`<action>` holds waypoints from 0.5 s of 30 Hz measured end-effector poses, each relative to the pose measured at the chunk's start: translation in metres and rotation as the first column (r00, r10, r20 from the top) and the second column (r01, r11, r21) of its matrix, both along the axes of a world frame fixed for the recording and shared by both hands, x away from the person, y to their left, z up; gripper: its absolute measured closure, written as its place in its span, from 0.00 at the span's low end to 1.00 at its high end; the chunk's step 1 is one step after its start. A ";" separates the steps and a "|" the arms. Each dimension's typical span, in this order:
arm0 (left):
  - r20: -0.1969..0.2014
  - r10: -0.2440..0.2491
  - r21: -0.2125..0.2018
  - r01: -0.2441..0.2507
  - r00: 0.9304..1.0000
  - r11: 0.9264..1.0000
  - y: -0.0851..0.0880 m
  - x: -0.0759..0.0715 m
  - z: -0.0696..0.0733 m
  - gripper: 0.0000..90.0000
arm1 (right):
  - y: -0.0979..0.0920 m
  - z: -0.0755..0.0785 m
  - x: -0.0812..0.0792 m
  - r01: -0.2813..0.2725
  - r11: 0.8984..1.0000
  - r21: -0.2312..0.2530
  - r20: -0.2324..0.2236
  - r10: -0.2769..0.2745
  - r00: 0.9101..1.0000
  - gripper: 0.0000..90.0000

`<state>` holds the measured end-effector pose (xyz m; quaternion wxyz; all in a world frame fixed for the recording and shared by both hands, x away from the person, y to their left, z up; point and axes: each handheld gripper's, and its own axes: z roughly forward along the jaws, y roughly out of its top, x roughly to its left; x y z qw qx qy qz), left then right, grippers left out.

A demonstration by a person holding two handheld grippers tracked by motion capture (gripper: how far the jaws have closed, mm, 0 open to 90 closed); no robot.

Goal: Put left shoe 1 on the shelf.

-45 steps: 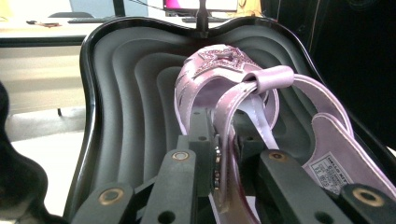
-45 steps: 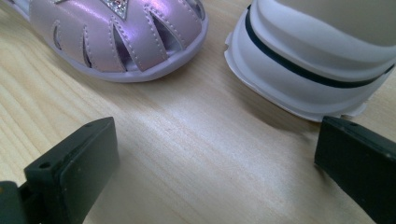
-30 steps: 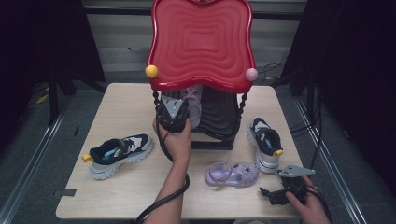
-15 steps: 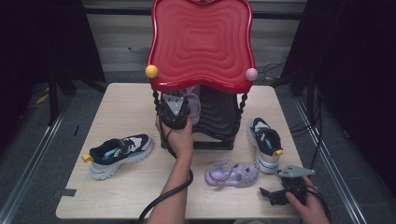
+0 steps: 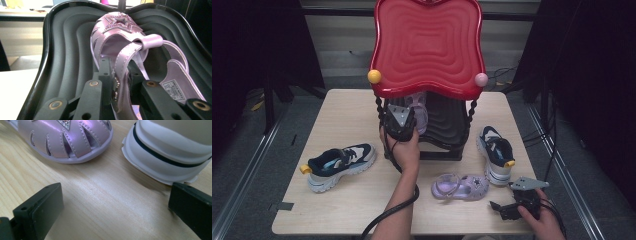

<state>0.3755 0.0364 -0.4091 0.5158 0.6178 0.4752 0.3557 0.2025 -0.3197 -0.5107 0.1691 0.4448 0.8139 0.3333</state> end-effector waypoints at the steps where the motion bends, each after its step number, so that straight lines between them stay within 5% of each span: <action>1: 0.001 0.002 0.000 -0.002 1.000 1.000 -0.001 0.000 0.001 0.86 | 0.000 0.000 0.000 0.000 1.000 0.000 0.000 0.000 1.000 0.00; 15: -0.003 -0.051 0.038 0.051 0.999 0.998 0.003 -0.004 0.006 0.72 | 0.000 0.000 0.000 0.000 1.000 0.001 -0.002 0.000 1.000 0.00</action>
